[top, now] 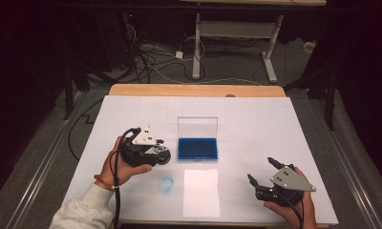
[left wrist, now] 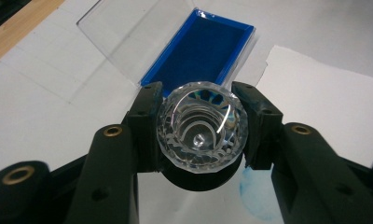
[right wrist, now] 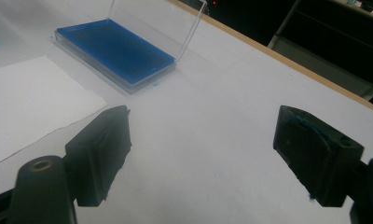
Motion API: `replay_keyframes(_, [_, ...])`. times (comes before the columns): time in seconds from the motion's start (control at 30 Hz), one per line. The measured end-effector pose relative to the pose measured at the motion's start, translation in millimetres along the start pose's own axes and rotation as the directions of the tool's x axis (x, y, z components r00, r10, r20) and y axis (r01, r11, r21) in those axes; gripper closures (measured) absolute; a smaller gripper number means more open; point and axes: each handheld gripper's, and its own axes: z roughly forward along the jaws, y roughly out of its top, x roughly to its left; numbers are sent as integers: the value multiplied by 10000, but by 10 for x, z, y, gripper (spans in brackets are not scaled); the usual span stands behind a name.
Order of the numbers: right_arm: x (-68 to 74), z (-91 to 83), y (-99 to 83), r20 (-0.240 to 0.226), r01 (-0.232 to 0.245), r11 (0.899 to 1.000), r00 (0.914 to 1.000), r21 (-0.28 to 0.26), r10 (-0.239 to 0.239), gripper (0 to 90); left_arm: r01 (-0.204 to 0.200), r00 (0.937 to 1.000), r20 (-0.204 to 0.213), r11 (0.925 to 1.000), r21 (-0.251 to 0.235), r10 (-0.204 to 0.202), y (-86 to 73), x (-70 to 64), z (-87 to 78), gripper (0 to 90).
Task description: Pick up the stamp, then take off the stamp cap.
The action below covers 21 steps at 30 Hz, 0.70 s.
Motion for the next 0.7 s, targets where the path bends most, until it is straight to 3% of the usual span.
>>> replay_keyframes(0.2, [19, 9, -13, 34, -3, 10000, 10000, 25, 3, 203, -147, 9997, 195, 9996, -221, 152, 97, -5, 47, 545])
replay_keyframes(0.43, [60, 110, 42, 56, 35, 9998, 10000, -176, -34, 198, -23, 9988, 490, 9986, -533, 49, 206, 14, 111, 545])
replay_keyframes(0.7, [112, 313, 195, -436, 301, 9988, 9985, -383, -317, 227, -212, 9958, 874, 9966, -798, 282, 389, -17, 208, 545])
